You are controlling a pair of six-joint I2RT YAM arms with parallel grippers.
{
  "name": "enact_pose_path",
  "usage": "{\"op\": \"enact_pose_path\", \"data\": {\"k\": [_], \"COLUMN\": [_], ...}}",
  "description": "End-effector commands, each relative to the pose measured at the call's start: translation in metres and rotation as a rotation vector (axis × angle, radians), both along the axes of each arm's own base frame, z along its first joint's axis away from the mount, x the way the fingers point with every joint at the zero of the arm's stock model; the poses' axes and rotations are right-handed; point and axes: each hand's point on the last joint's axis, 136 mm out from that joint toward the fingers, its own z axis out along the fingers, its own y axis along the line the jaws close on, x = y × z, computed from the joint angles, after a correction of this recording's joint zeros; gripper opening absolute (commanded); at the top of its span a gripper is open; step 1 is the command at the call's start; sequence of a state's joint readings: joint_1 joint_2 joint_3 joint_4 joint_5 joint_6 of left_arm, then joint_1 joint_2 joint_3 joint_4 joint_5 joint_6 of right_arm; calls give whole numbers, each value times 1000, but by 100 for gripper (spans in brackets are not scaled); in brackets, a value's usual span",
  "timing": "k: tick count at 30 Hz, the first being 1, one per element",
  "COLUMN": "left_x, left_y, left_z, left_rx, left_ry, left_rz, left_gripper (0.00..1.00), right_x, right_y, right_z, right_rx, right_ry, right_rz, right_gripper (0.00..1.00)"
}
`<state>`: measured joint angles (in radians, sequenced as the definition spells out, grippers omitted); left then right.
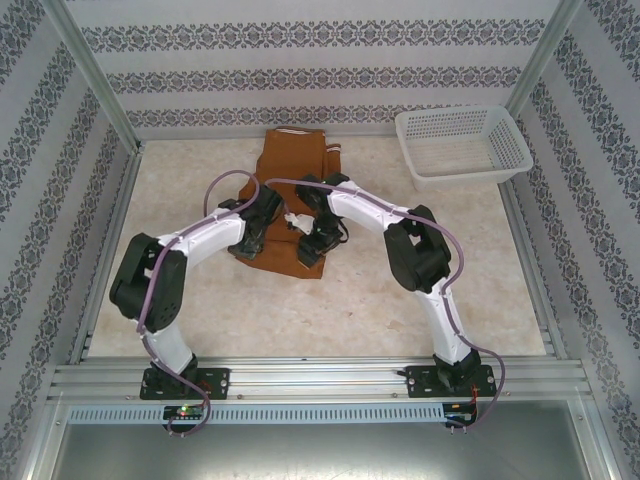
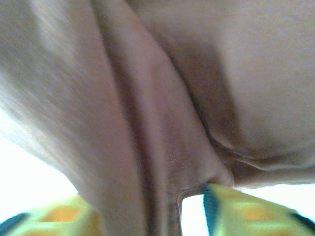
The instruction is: Roll up the long pants
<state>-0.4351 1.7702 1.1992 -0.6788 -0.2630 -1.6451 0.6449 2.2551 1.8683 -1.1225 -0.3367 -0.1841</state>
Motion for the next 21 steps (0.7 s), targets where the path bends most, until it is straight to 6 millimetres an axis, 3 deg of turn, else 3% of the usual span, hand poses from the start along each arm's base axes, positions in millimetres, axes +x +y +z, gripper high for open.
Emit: {"op": "enact_pose_path", "data": {"k": [1,5,9,12,17,21], "left_x": [-9,-4,0,2,4,5], "left_y": [17,12,10,9,7,5], "left_z": [-13,-19,-22,-24,-25,-24], "left_rx": [66,49,34,22,5,-7], "left_ry": [111,121,118,124,130,119], "left_rz": [-28,-46,-50,-55,-65,-71], "left_gripper": [0,0,0,0,0,0], "right_x": [14,5,-19,-34,-46,-33], "right_y": [-16,-9,8,18,18,12], "right_z": [23,74,90,77,37,21], "right_rx": [-71,-78,-149,-227,-302,-383], "right_ry": [-109,-359,-595,-716,-731,-813], "right_rz": [-41,-3,115,227,301,344], "right_gripper": [94,98,98,98,96,96]}}
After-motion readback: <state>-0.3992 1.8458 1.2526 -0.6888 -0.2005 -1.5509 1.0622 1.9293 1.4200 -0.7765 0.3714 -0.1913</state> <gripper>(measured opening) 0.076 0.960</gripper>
